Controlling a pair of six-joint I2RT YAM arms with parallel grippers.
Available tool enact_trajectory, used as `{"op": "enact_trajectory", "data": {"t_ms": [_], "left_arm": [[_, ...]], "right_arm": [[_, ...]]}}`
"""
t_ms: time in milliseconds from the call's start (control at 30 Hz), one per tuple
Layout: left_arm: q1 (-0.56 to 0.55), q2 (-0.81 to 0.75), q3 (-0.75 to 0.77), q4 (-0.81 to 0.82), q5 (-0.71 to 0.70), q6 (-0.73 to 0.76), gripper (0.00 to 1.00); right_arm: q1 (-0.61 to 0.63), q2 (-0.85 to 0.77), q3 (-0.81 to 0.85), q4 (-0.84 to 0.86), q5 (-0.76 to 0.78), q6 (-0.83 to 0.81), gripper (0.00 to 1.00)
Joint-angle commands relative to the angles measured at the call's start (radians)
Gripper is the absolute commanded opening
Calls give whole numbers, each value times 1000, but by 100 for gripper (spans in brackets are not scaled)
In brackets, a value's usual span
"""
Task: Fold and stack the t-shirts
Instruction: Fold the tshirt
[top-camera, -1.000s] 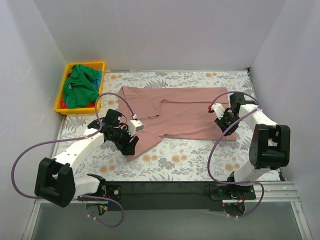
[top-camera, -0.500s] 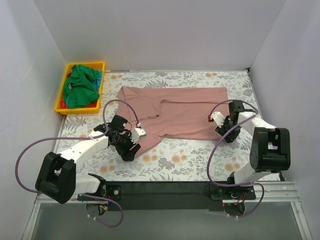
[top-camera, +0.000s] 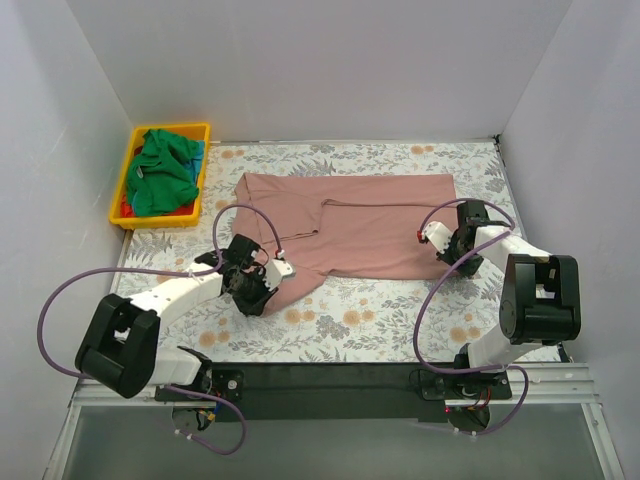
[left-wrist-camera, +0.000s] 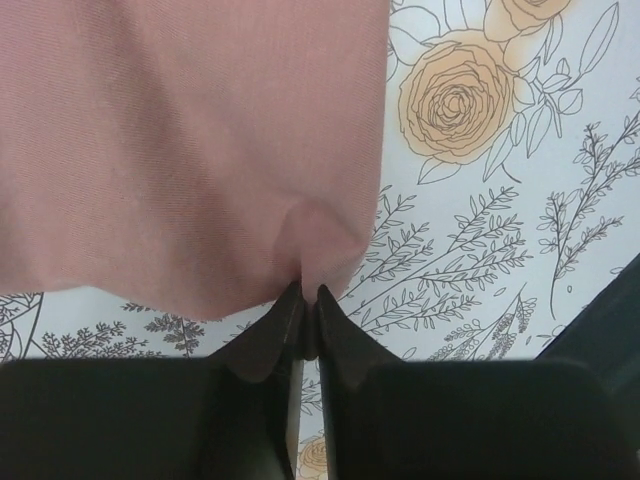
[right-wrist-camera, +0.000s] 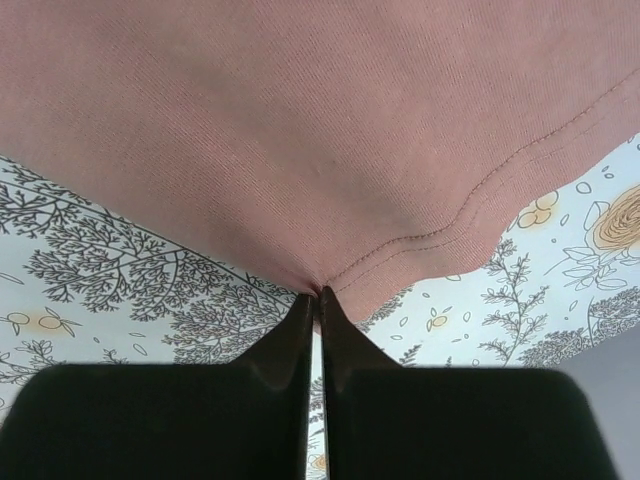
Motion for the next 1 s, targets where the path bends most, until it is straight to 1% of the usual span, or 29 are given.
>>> {"op": "enact_trajectory", "data": {"t_ms": [0, 33, 67, 367, 500, 600, 700, 800, 833, 967], "left_arm": [[-4, -6, -11, -39, -1, -3, 6], [-5, -38, -7, -53, 5, -6, 1], [-5, -54, 7, -87, 13, -12, 0], [-5, -239, 108, -326, 94, -15, 0], [-4, -297, 148, -408, 134, -21, 0], [-5, -327, 188, -449, 128, -35, 0], [2, -313, 249, -474, 140, -56, 0], [18, -255, 338, -452, 140, -67, 0], [34, -212, 382, -442, 141, -69, 0], [70, -85, 469, -347, 103, -67, 0]], "right_arm": [[-1, 12, -22, 34, 23, -12, 4], [-1, 3, -22, 34, 26, -12, 1], [-1, -16, -21, 34, 26, -15, 1], [-3, -141, -28, -58, -4, -29, 1], [-6, -223, -62, -89, 6, -58, 1], [-24, -269, -51, -121, -10, -75, 1], [-56, -270, 2, -148, -32, -86, 1], [-75, -226, 73, -161, -41, -92, 1], [-76, -194, 91, -161, -41, -90, 1], [-76, -103, 196, -171, -61, -81, 1]]}}
